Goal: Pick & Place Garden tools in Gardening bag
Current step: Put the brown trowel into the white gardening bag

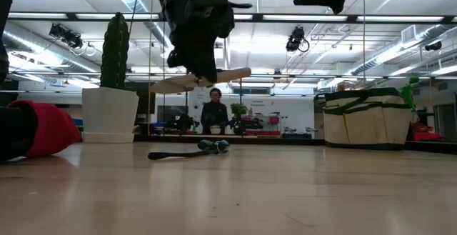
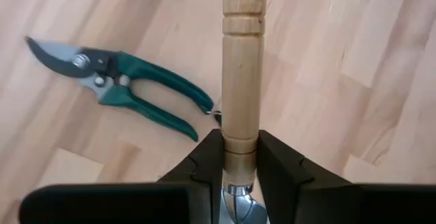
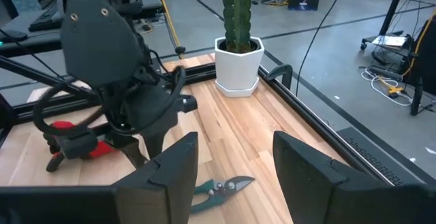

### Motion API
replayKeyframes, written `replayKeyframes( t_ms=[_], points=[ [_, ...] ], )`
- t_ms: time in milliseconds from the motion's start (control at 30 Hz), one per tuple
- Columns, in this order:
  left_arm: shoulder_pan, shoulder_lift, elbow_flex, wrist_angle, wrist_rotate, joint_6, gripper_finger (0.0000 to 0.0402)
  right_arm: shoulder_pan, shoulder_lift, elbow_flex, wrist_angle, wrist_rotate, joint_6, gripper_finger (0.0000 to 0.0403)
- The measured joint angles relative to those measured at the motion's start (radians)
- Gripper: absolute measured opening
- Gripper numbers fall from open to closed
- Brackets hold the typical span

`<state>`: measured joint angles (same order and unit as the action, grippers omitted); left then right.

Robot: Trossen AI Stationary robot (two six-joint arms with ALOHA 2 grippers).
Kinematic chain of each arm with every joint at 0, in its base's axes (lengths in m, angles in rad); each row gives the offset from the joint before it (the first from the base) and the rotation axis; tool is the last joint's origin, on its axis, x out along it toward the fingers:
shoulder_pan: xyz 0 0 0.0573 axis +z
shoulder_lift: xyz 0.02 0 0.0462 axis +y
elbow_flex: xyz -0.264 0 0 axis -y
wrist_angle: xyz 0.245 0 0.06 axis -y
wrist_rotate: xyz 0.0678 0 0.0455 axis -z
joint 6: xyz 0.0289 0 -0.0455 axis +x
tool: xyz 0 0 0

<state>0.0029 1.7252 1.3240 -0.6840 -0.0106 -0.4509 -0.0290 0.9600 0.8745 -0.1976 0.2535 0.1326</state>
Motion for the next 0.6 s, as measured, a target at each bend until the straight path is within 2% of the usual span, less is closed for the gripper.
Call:
replayKeyframes(
  t_ms=[333, 600],
  points=[
    [0.000, -0.119, 0.017, -0.059, -0.148, 0.079, 0.0075, 0.000, 0.000, 0.000, 0.029, 0.001, -0.002, 0.0192],
    [0.000, -0.273, 0.017, -0.077, -0.180, 0.151, 0.0077, 0.000, 0.000, 0.000, 0.042, 0.031, -0.014, 0.0192]
  ],
)
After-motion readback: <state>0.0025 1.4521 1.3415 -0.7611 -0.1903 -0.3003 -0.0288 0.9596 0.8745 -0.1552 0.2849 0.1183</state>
